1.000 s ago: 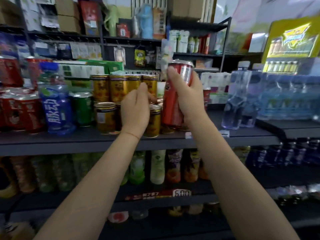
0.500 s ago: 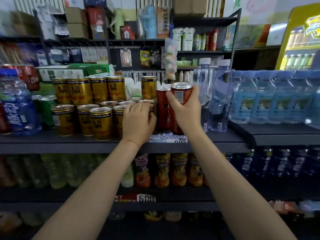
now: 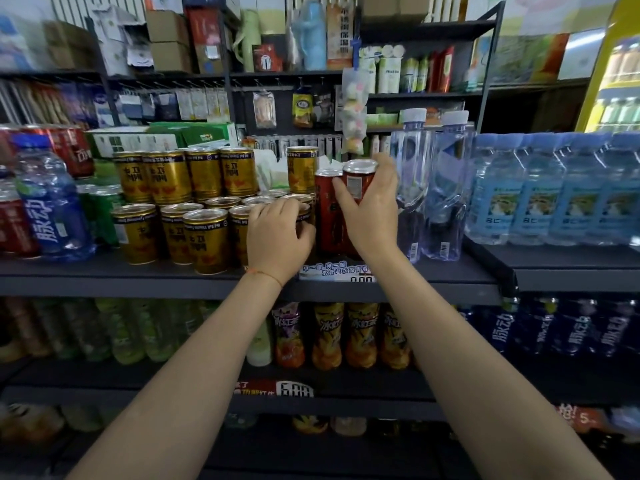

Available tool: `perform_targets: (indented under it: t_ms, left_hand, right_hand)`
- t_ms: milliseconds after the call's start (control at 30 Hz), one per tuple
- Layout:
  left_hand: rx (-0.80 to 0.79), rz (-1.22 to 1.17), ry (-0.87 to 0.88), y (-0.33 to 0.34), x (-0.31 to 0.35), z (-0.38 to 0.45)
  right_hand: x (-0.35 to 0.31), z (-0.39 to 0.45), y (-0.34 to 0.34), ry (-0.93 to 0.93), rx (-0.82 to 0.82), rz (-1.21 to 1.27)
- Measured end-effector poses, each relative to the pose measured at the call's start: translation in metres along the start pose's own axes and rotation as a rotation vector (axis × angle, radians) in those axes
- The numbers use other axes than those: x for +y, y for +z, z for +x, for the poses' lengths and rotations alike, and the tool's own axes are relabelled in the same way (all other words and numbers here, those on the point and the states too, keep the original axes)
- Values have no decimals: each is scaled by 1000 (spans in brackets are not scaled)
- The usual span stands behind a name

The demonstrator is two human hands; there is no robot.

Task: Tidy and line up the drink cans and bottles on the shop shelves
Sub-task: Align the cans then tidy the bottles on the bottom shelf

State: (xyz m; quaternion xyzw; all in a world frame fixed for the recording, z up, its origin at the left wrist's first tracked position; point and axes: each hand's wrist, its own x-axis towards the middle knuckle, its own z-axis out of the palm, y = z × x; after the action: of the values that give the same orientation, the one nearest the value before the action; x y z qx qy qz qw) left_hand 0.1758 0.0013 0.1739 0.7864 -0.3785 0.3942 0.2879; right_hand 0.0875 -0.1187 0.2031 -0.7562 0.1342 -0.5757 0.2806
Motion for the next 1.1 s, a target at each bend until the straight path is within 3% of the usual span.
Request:
perform_targets:
  t_ms: [267, 433, 500, 867, 1000, 1100]
  left_hand:
    - [36, -5, 17, 1, -1, -3]
    - [41, -13, 17, 2, -2, -3]
    - [46, -16, 19, 2, -1, -3]
    - [0, 24, 85, -3, -4, -4]
    - [-26, 58, 200, -23, -25, -6]
    - [106, 41, 96, -56, -68, -14]
  right_hand:
    - [-1, -4, 2, -80, -80, -314]
    - [-8, -10, -16, -277, -100, -794]
    - [-8, -13, -24, -323, -191, -887]
    - [-7, -4, -25, -300, -285, -893]
    - [-25, -18, -11, -409, -123, -581]
    - [-51, -29, 16, -438, -80, -312]
